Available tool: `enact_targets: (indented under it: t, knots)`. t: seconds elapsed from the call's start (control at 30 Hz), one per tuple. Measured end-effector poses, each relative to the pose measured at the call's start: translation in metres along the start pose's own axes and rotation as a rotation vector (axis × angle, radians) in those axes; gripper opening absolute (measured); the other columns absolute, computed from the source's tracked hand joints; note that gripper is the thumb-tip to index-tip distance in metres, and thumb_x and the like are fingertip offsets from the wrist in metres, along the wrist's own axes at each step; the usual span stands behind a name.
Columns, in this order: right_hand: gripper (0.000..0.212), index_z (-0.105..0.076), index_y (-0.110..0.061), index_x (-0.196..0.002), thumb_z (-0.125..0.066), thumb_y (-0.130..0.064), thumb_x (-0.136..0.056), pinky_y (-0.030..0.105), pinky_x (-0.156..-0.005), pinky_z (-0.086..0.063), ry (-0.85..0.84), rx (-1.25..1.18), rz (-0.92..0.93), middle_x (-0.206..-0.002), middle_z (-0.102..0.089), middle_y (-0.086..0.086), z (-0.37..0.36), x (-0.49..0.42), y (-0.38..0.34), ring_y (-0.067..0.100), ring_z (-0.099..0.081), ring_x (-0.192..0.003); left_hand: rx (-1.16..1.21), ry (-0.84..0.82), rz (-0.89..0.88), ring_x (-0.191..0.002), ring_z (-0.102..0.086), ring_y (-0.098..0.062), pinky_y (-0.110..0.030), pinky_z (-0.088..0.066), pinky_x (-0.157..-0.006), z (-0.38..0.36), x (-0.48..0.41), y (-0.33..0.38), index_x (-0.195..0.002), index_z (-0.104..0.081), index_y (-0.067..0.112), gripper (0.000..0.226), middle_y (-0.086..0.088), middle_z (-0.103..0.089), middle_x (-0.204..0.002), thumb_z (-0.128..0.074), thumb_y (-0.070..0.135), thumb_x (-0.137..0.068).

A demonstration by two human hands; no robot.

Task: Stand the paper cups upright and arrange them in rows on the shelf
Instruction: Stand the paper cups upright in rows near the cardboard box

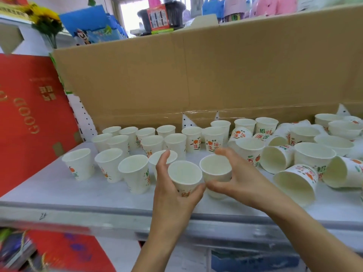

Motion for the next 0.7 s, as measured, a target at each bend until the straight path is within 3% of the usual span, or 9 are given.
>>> enact_targets:
  t: [0.1,0.2,0.3,0.4,0.47,0.53,0.6,0.7]
  knots:
    - [0.078,-0.034,-0.026,-0.139,-0.077,-0.034,-0.074,0.018,-0.090,-0.033,-0.008,0.010,-0.009,-0.139,-0.045,-0.005,-0.013,-0.008,0.001,0.005,-0.042,-0.117,-0.090,-0.009,-0.088,-0.120,-0.035,0.013,-0.002,-0.031,-0.095,0.005,-0.008,0.000,-0.132,-0.028,0.051,0.097,0.026,-0.039,-0.130,-0.088,0.022,-0.063]
    - [0.088,-0.029,-0.024,-0.144,-0.078,-0.037,-0.073,0.020,-0.098,-0.031,0.008,0.013,0.008,-0.147,-0.038,-0.003,-0.018,-0.016,-0.001,0.011,-0.037,-0.130,-0.131,0.008,-0.113,-0.116,-0.036,0.013,0.001,-0.026,-0.096,0.009,-0.017,-0.001,-0.132,-0.039,0.037,0.089,0.016,-0.042,-0.128,-0.089,0.023,-0.061]
    - [0.103,-0.012,-0.028,-0.151,-0.075,-0.048,-0.073,0.027,-0.107,-0.026,0.017,0.093,0.027,-0.154,-0.025,-0.005,-0.015,-0.009,-0.002,0.014,-0.025,-0.138,-0.194,0.050,-0.128,-0.118,-0.033,0.004,0.004,-0.021,-0.095,0.015,-0.017,0.001,-0.131,-0.037,0.037,0.090,0.009,-0.039,-0.129,-0.090,0.029,-0.059]
    - [0.094,-0.006,-0.037,-0.151,-0.066,-0.051,-0.080,0.022,-0.109,-0.020,0.071,0.203,0.123,-0.154,-0.017,-0.014,0.006,0.016,-0.010,0.004,-0.014,-0.139,-0.363,0.113,-0.179,-0.132,-0.025,-0.012,-0.016,-0.019,-0.107,0.020,-0.008,0.009,-0.136,-0.036,0.033,0.097,0.001,-0.031,-0.143,-0.091,0.035,-0.056]
    - [0.080,-0.012,-0.045,-0.147,-0.062,-0.052,-0.085,0.014,-0.105,-0.015,0.084,0.238,0.207,-0.150,-0.013,-0.024,0.026,0.038,-0.016,-0.009,-0.009,-0.134,-0.511,0.185,-0.216,-0.135,-0.026,-0.024,-0.032,-0.024,-0.110,0.024,0.001,0.017,-0.139,-0.037,0.025,0.100,-0.005,-0.029,-0.147,-0.088,0.044,-0.056]
    - [0.065,-0.024,-0.048,-0.142,-0.058,-0.053,-0.086,0.010,-0.104,-0.018,0.108,0.232,0.259,-0.145,-0.020,-0.030,0.052,0.058,-0.015,-0.012,-0.013,-0.133,-0.552,0.281,-0.283,-0.134,-0.029,-0.031,-0.037,-0.021,-0.110,0.027,0.012,0.036,-0.139,-0.038,0.017,0.094,-0.012,-0.032,-0.146,-0.082,0.053,-0.064]
    - [0.056,-0.037,-0.044,-0.137,-0.055,-0.051,-0.085,0.009,-0.104,-0.023,0.179,0.258,0.279,-0.140,-0.033,-0.028,0.088,0.073,-0.005,-0.006,-0.026,-0.133,-0.453,0.304,-0.369,-0.135,-0.030,-0.027,-0.030,-0.019,-0.111,0.017,0.024,0.063,-0.139,-0.037,0.015,0.083,-0.010,-0.032,-0.146,-0.068,0.055,-0.073]
    - [0.049,-0.047,-0.038,-0.133,-0.061,-0.044,-0.086,0.011,-0.102,-0.027,0.293,0.315,0.248,-0.134,-0.046,-0.021,0.143,0.082,0.016,0.002,-0.038,-0.128,-0.209,0.097,-0.439,-0.137,-0.028,-0.009,-0.018,-0.021,-0.112,-0.039,0.037,0.099,-0.142,-0.033,0.022,0.075,0.003,-0.030,-0.146,-0.058,0.054,-0.079]
Point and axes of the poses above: each hand's wrist, its own x-axis away from the middle knuckle, its own z-axis out of the back of the hand, y = z × x, the point moved 10 cm from there along -x, towards the middle knuckle
